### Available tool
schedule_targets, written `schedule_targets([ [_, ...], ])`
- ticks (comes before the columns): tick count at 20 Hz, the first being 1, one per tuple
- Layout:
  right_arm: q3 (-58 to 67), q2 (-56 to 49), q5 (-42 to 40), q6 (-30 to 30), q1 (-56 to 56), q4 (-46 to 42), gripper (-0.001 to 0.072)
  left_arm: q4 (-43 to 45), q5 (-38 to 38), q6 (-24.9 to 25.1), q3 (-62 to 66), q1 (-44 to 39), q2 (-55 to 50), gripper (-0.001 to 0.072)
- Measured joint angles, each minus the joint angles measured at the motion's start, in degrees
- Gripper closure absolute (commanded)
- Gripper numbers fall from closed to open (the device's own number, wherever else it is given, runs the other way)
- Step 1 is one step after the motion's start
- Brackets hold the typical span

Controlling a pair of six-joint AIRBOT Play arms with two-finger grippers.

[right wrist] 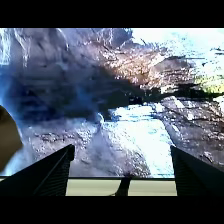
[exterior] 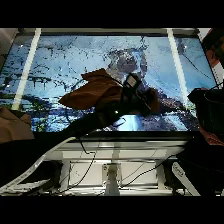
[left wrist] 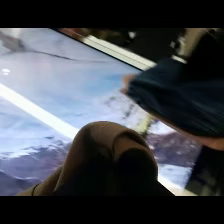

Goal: Fold the clothes and pants, and hang the long-sleeved shirts on hangers.

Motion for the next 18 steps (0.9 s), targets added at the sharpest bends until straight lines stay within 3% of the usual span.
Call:
schedule_targets([
  [1, 0.0, 0.0, -0.5, 0.1, 0.0, 0.3, 0.0050, 0.0, 0.4, 0.1, 0.0, -0.7, -0.5, 0.0092],
  [2, 0.0, 0.0, -0.8, 0.4, 0.0, 0.4, 0.0050, 0.0, 0.6, 0.2, 0.0, -1.2, -0.8, -0.0004],
  [3, 0.0, 0.0, -1.1, 0.7, 0.0, 0.5, 0.0050, 0.0, 0.9, 0.3, 0.0, -1.4, -0.9, -0.0013],
  [9, 0.0, 0.0, -1.7, 1.5, 0.0, 0.9, 0.0051, -0.1, -7.2, 0.6, 0.0, 2.0, 4.5, 0.0012],
  [11, 0.0, 0.0, -1.8, 1.6, 0.0, 1.7, 0.0050, -0.1, -14.1, 0.7, 0.0, 4.9, 9.3, 0.0134],
  [13, -0.1, -0.3, -2.5, 1.6, 0.0, 3.9, 0.0051, -0.2, -22.3, 0.7, 0.0, 8.7, 14.8, 0.0179],
  [15, -0.1, -1.2, -4.3, 1.5, 0.7, 6.7, 0.0051, 0.0, -30.9, 0.7, 0.0, 13.3, 19.9, 0.0343],
  [18, -0.1, -4.0, -7.0, 1.2, 2.8, 10.5, 0.0051, 1.2, -42.9, 0.9, -0.1, 20.9, 25.3, 0.0371],
])
